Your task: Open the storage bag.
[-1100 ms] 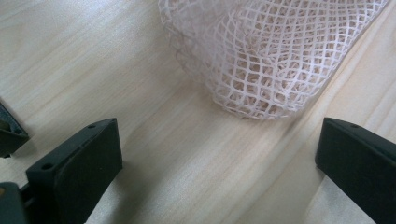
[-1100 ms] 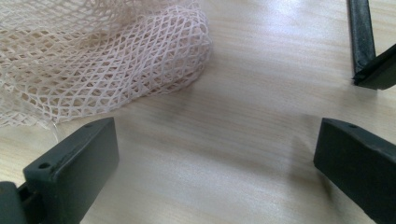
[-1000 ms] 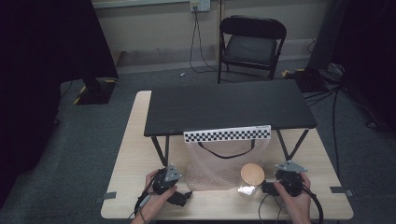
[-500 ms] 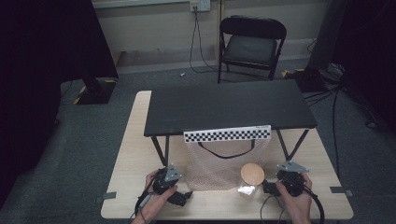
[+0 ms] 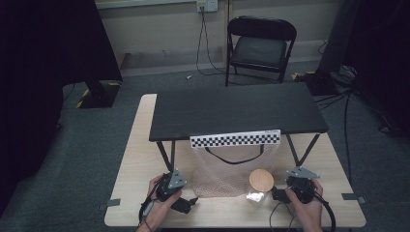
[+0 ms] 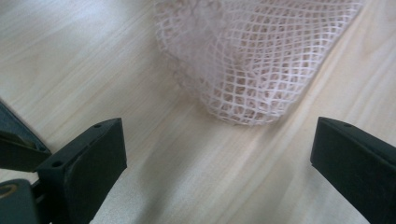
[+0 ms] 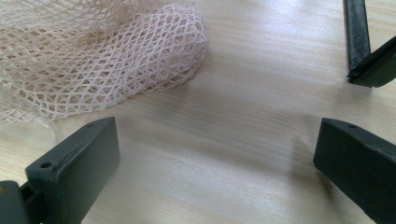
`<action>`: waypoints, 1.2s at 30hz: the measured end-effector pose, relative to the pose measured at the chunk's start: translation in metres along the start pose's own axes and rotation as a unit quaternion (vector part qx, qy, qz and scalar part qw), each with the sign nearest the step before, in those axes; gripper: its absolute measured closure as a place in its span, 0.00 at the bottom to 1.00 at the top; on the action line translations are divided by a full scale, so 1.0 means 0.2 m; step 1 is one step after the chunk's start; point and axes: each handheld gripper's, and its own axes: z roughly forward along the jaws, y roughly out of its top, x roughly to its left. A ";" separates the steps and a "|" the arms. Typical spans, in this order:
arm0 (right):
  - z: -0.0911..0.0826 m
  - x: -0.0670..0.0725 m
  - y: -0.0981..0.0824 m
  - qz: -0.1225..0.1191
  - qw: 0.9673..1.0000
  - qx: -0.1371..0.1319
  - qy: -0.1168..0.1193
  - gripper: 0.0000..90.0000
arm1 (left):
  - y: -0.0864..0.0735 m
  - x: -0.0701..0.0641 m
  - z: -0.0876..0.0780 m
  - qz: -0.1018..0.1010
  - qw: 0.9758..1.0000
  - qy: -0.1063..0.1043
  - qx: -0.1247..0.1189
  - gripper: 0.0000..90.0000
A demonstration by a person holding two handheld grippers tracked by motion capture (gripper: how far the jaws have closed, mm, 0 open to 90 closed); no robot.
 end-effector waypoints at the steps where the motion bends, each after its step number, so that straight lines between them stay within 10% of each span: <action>1: 0.00 0.00 0.00 0.000 1.000 0.000 0.000 0.00 | 0.00 0.00 -0.01 0.002 1.000 -0.005 -0.003 0.04; 20: 0.00 0.00 0.00 0.000 1.000 0.000 0.000 0.00 | 0.10 -0.15 -0.08 0.094 0.994 -0.043 -0.036 0.03; 36: 0.00 0.00 0.00 0.000 1.000 0.000 0.000 0.00 | 0.21 -0.21 -0.17 0.128 0.988 -0.050 -0.071 0.03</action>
